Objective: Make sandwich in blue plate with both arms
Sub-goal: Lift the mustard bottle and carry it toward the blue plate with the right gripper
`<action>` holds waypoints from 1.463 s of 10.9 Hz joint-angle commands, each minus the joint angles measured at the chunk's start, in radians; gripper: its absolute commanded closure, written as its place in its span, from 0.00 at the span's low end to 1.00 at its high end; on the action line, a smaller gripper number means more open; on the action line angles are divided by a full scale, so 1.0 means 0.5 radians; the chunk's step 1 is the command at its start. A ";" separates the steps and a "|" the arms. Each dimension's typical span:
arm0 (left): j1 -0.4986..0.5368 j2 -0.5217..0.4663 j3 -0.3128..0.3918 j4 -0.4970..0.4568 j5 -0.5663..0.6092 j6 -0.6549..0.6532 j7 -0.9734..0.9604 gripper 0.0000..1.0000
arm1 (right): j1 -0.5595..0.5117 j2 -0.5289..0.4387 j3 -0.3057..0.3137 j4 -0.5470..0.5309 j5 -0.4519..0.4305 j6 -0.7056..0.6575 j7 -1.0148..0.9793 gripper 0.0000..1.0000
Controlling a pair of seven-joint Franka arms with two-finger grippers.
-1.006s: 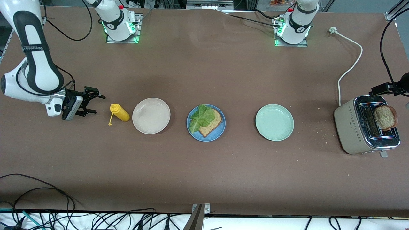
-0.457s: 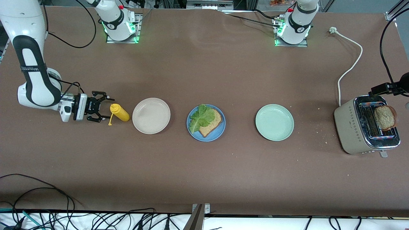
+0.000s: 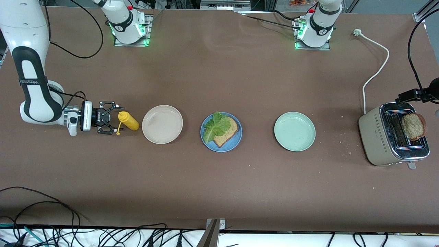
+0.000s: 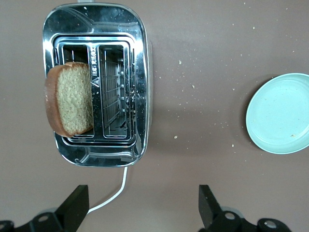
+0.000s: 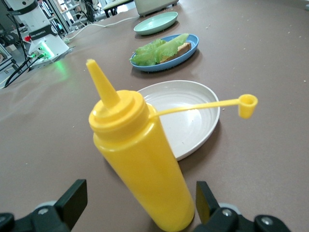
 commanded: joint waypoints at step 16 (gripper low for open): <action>0.007 -0.039 -0.008 -0.043 -0.039 0.010 -0.011 0.00 | 0.084 0.104 0.087 0.344 -0.026 -0.069 0.383 0.88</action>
